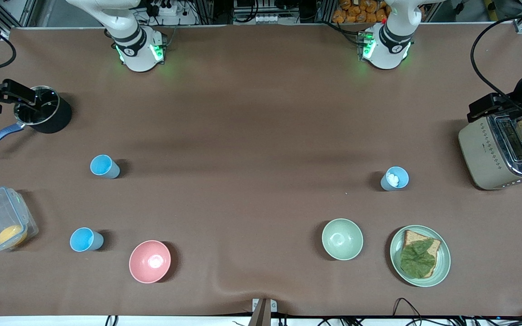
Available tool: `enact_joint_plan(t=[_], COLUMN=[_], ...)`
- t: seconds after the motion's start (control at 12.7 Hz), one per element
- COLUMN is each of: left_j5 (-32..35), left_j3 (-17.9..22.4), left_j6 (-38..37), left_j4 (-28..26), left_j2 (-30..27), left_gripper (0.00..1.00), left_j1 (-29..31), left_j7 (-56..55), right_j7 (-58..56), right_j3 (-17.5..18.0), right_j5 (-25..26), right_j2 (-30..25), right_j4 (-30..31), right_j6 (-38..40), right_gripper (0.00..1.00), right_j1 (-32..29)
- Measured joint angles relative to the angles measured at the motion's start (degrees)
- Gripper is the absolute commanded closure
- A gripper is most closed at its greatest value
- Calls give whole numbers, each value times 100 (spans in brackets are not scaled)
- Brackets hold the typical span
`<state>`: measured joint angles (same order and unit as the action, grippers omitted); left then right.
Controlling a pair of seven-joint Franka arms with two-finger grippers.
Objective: Stack blue cups with both arms
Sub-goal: 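Lower both grippers toward the two light-blue cups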
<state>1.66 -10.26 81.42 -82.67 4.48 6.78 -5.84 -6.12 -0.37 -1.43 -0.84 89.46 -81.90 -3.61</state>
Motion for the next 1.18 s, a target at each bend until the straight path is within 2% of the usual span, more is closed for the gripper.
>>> enact_joint_plan(t=[0.39,0.87,1.18], left_j5=[2,2,2], left_j3=[21,5,-2], left_j6=[-5,149,150], left_j4=[9,-7,-15], left_j2=[67,935,1358], left_gripper=[0,0,0], left_j1=[74,27,16], left_j7=[2,-1,-1], right_j7=[0,0,-1], right_j3=[-10,-6,-10], right_j5=[0,0,0], right_j2=[0,16,111], right_j4=[4,58,718], right_j6=[-23,-12,-615], right_gripper=[0,0,0], right_j1=[-51,-64,-166])
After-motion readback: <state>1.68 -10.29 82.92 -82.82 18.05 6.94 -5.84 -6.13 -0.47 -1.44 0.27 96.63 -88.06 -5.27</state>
